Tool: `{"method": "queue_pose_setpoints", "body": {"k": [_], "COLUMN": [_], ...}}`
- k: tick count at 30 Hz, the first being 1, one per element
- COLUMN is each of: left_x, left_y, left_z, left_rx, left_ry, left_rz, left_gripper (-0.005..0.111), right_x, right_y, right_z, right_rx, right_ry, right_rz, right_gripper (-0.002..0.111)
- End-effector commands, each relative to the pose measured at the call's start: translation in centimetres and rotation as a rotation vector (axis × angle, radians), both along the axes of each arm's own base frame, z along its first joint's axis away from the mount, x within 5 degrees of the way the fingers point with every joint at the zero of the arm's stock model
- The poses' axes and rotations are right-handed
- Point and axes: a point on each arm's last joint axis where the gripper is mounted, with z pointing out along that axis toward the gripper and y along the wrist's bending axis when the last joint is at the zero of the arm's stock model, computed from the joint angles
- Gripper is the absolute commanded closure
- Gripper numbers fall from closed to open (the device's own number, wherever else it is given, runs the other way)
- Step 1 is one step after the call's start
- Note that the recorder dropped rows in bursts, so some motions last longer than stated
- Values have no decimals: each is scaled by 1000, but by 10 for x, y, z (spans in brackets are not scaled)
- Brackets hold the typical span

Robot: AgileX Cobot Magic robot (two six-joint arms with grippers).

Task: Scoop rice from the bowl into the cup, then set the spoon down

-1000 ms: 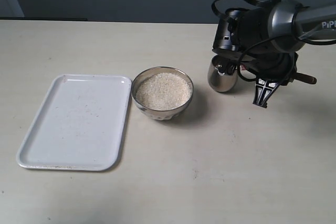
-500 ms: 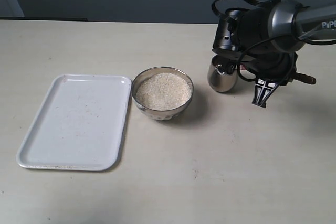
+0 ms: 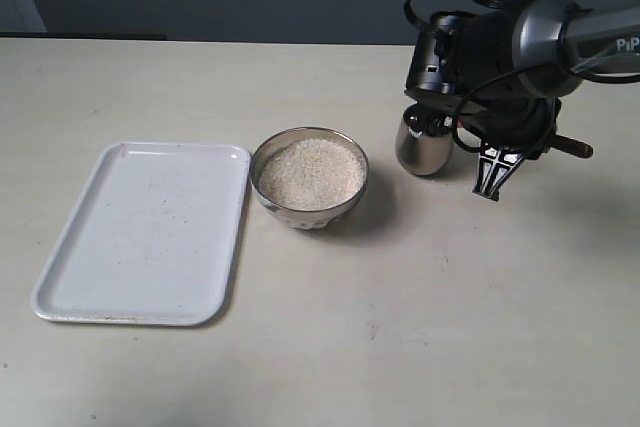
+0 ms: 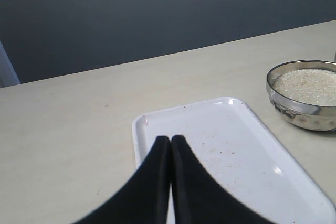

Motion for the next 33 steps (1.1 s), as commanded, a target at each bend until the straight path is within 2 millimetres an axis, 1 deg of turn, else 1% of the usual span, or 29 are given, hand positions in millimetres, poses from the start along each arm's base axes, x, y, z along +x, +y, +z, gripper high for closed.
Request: {"method": "queue_pose_setpoints", "body": {"k": [1,19,26,30,33], "left_x": [0,0,0,0,0], "left_y": [0,0,0,0,0], "left_z": [2,2,2,2,2], "left_rx": [-11,-11,-11,-11,-11], "left_ry": [-15,-15,-15,-15,-15], "left_rz": [-2,-2,-2,-2,-2], "left_gripper": [106,106,106,106,106], "right_x": [4,9,11,8,5], "right_y": [0,3,3,16,23], "right_z": [7,8,9,7,5], "right_rx": [-1,2,-5,-39,-43], "right_ry": [-44,-80,-105,-123,-139], "right_rz": [18,89,90,161,179], "right_gripper": [109,109,109,109,109]}}
